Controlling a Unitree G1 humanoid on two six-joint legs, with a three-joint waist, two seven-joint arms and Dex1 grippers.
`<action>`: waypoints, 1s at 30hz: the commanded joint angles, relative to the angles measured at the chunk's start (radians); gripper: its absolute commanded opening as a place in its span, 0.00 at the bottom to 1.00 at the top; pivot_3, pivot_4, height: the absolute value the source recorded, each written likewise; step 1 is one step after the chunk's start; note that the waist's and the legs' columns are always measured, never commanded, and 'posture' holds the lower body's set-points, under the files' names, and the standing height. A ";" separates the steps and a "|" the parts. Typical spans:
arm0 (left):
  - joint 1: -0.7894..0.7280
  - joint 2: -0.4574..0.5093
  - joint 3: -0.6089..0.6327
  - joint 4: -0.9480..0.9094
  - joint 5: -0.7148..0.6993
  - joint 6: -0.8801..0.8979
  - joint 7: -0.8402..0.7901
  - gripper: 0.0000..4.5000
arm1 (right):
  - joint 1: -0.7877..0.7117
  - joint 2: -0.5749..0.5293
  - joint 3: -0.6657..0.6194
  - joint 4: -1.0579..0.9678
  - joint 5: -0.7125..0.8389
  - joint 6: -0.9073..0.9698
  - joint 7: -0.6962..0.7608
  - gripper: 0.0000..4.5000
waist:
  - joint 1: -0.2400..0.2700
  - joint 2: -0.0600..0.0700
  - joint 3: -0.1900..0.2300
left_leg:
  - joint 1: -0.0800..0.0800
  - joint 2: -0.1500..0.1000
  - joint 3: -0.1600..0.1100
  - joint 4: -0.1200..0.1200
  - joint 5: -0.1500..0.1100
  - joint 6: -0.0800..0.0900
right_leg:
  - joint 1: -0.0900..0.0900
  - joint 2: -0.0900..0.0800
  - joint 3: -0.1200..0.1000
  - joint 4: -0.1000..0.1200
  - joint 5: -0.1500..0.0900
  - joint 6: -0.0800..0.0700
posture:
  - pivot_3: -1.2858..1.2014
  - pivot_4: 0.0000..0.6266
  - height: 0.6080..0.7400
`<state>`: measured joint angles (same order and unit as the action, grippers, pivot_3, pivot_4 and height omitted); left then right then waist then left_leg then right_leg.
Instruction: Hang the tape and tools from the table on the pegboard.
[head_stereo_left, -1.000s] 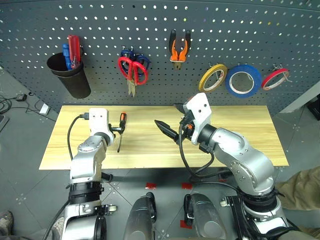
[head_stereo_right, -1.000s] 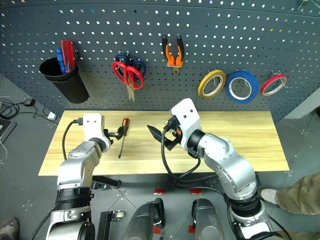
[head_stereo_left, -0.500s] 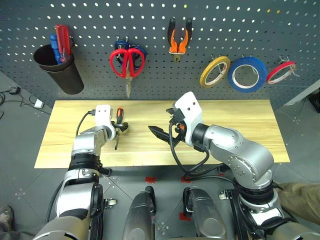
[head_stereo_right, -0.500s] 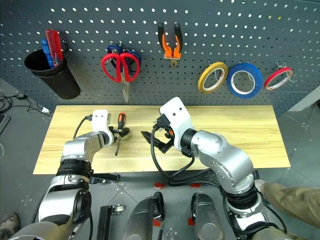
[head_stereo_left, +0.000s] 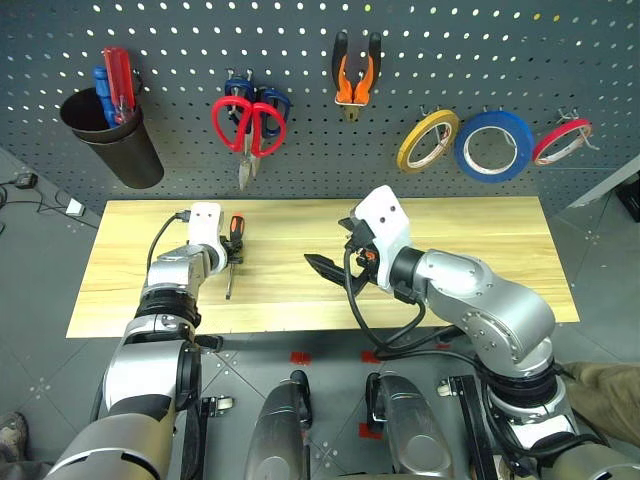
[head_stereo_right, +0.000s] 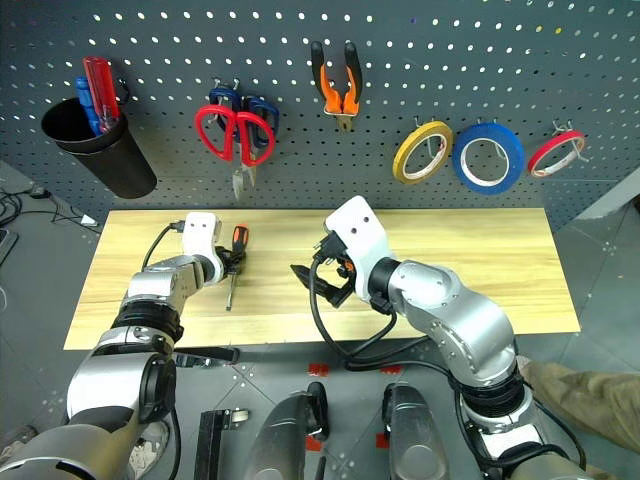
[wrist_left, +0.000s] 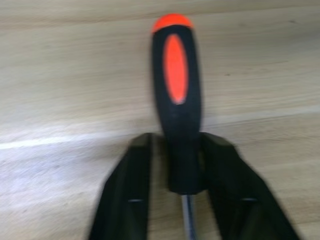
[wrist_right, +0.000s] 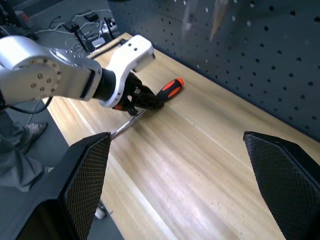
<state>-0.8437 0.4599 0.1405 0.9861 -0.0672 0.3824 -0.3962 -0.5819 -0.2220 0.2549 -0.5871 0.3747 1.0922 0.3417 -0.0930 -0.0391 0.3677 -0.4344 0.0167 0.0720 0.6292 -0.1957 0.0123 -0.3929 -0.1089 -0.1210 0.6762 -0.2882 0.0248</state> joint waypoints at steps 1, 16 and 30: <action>0.062 0.052 -0.016 -0.078 0.014 -0.041 -0.049 0.11 | -0.007 -0.023 0.010 -0.026 -0.004 -0.084 0.036 1.00 | -0.008 -0.001 -0.001 | 0.000 0.000 0.000 0.000 0.000 0.000 | 0.000 0.000 0.000 0.000 0.000 0.000 | 0.39 0.49 1.00; 0.700 0.085 0.258 -1.186 -0.113 -0.138 0.015 0.11 | 0.015 -0.044 -0.026 -0.059 0.026 -0.294 0.108 1.00 | -0.047 -0.014 -0.062 | -0.004 -0.001 -0.001 0.000 0.001 -0.002 | -0.001 -0.002 -0.002 -0.002 0.001 0.000 | 0.39 0.26 1.00; 0.172 0.277 0.340 -1.017 -0.184 -0.161 0.093 0.11 | -0.075 0.017 -0.043 0.021 0.002 -0.291 0.064 1.00 | -0.048 -0.014 -0.109 | 0.001 -0.001 -0.009 0.001 0.007 -0.003 | 0.002 0.004 -0.003 0.005 0.004 -0.004 | 0.40 0.22 1.00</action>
<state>-0.6355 0.7192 0.4923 -0.1021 -0.2815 0.2998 -0.3114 -0.6308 -0.2161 0.2171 -0.5533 0.3756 0.8031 0.4245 -0.1410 -0.0535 0.2584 -0.4332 0.0159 0.0634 0.6298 -0.1880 0.0080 -0.3906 -0.1052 -0.1238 0.6816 -0.2835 0.0212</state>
